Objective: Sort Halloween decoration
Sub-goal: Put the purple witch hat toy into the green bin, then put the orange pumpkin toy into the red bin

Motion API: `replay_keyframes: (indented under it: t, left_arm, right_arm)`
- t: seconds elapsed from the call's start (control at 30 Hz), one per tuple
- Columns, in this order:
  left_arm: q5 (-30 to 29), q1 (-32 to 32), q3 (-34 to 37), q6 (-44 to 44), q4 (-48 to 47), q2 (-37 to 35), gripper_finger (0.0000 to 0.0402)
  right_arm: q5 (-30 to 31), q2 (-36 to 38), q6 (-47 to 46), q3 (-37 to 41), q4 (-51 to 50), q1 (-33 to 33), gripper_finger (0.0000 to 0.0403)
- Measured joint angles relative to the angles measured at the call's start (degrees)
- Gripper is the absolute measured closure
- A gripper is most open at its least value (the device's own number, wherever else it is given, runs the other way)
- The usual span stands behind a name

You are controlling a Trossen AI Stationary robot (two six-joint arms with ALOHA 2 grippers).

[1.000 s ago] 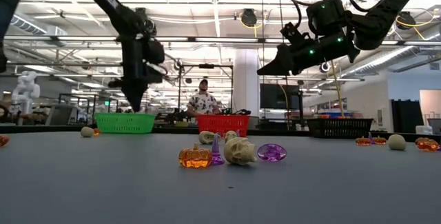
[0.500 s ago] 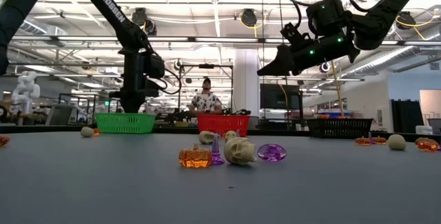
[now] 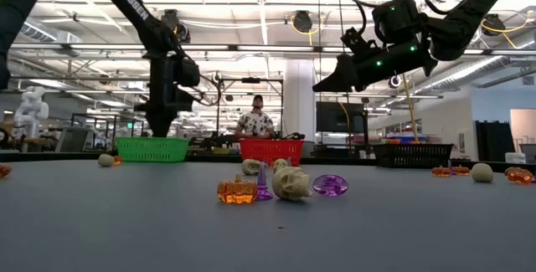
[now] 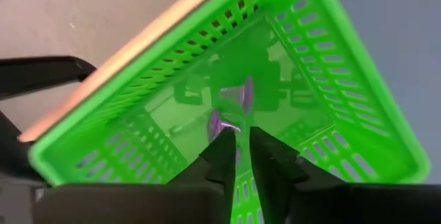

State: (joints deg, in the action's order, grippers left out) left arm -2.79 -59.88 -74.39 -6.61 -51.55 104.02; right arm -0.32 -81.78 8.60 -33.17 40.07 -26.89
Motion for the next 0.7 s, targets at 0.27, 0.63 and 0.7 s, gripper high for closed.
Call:
replay_keyframes:
  t: [0.27, 0.63, 0.7]
  left_arm:
    - [-0.78, 0.46, -0.02, 0.13, -0.62, -6.07, 0.0301]
    - [-0.64, 13.57, -0.07, 3.17, -15.07, -16.76, 0.0322]
    - [0.14, 16.76, -0.07, 6.57, -20.08, -17.22, 0.0323]
  right_arm:
    - [0.00, 0.00, 0.00, 0.00, 0.00, 0.00, 0.0403]
    - [0.07, 0.02, -0.57, 0.00, -2.08, 0.00, 0.0403]
    - [0.11, 0.02, -0.55, 0.00, -2.19, 0.00, 0.0403]
